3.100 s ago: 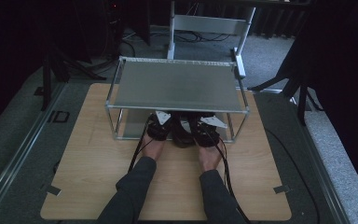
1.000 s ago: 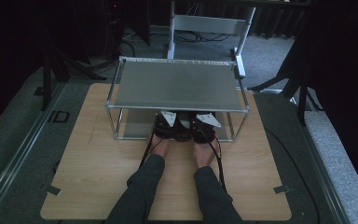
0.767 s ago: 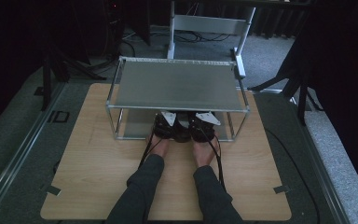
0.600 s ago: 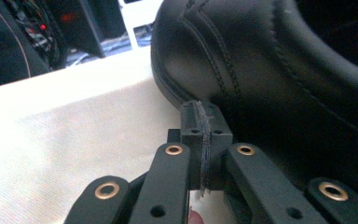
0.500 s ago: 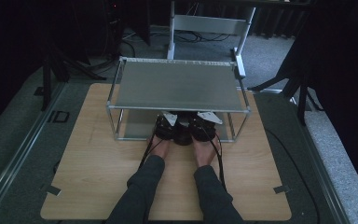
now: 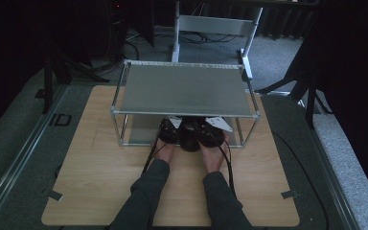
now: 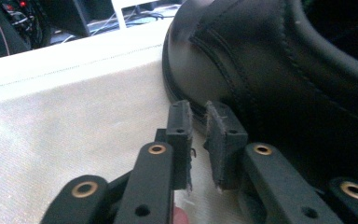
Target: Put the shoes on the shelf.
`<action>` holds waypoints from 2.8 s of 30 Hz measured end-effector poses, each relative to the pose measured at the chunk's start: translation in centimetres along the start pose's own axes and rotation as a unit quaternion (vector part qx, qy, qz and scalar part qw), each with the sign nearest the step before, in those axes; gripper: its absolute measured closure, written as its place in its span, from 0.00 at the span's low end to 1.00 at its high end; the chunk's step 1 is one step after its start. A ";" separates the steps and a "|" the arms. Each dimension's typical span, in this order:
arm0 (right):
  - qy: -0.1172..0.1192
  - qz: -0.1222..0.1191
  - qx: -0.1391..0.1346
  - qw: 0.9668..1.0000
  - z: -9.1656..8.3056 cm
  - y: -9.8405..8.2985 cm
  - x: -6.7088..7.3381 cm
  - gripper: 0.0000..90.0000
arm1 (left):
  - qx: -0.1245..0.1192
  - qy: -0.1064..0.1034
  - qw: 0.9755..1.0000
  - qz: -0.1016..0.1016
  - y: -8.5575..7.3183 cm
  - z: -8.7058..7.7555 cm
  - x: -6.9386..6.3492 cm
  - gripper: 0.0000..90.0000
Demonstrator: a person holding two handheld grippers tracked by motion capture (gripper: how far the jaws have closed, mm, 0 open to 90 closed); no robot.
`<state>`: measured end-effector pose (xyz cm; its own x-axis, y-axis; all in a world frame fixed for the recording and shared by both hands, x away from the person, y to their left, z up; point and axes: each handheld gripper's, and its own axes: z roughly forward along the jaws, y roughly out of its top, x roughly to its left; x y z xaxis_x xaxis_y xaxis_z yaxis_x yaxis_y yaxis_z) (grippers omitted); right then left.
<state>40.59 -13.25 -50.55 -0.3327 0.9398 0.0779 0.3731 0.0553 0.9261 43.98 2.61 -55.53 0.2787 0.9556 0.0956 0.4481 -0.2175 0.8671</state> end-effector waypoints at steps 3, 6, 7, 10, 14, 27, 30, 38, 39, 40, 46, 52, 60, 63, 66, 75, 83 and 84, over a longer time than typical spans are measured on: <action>0.004 0.008 -0.026 1.000 -1.4 -0.1 -0.8 0.51 | 0.006 -0.002 1.000 -0.001 0.0 0.0 0.2 0.85; 0.004 0.004 -0.031 1.000 -2.2 -0.1 -1.1 0.51 | 0.009 -0.002 1.000 -0.002 0.0 0.0 0.2 0.84; 0.007 0.005 -0.038 0.999 -3.1 -0.3 -1.5 0.50 | 0.018 -0.001 1.000 0.000 0.0 -0.1 0.4 0.82; 0.011 0.009 -0.046 0.999 -4.1 -0.6 -1.8 0.50 | 0.018 -0.002 1.000 0.001 0.0 -0.2 0.4 0.81; 0.005 0.002 -0.048 0.999 -5.9 -1.4 -2.6 0.50 | 0.012 -0.007 1.000 -0.001 0.0 -0.7 0.4 0.77; 0.000 0.009 0.018 1.000 -6.2 -3.8 -5.3 0.44 | 0.008 -0.065 0.998 -0.026 -1.1 -5.8 0.1 0.67; 0.009 0.008 0.037 0.999 -5.5 -4.0 -5.3 0.41 | 0.007 -0.073 0.997 -0.027 -1.3 -6.7 -0.1 0.61; 0.004 0.013 0.059 0.998 -3.1 -4.4 -5.4 0.27 | -0.004 -0.115 0.993 0.011 -2.1 -8.7 -2.0 0.48; 0.002 0.010 0.060 0.998 -3.0 -4.3 -5.4 0.26 | 0.000 -0.112 0.994 0.019 -2.2 -8.4 -2.6 0.48; 0.002 0.010 0.060 0.998 -3.0 -4.3 -5.4 0.26 | 0.000 -0.112 0.994 0.019 -2.2 -8.4 -2.6 0.47; -0.012 0.004 0.063 0.998 -2.0 -4.0 -5.2 0.20 | 0.010 -0.105 0.994 0.027 -2.1 -7.4 -3.6 0.45; -0.021 -0.009 0.070 0.997 -2.0 -4.0 -4.9 0.26 | 0.007 -0.104 0.994 0.024 -1.4 -6.8 -4.0 0.49; -0.025 -0.029 0.087 0.995 -1.7 -4.6 -5.0 0.37 | -0.010 -0.099 0.995 -0.001 -0.8 -6.5 -3.3 0.53; -0.011 -0.021 0.084 0.996 -1.8 -4.6 -5.5 0.38 | -0.009 -0.099 0.995 0.004 -0.8 -6.6 -3.1 0.53; -0.010 -0.023 0.082 0.996 -1.9 -4.5 -5.6 0.38 | -0.006 -0.099 0.995 0.003 -0.9 -6.6 -3.1 0.53; 0.014 -0.015 0.104 0.994 -2.0 -4.6 -7.0 0.30 | 0.000 -0.100 0.995 0.010 -1.3 -6.8 -3.1 0.50; 0.017 -0.017 0.114 0.993 -3.8 -4.3 -6.8 0.30 | 0.013 -0.112 0.994 0.007 -2.0 -9.3 -1.1 0.48; 0.017 -0.017 0.114 0.993 -3.8 -4.3 -6.8 0.30 | 0.013 -0.112 0.994 0.007 -2.0 -9.3 -1.1 0.48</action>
<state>37.96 -21.16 -53.71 -0.3763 0.9242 0.0645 0.5463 0.1651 0.8212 34.89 3.83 -52.84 0.4648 0.8854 -0.0063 0.4639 -0.2374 0.8535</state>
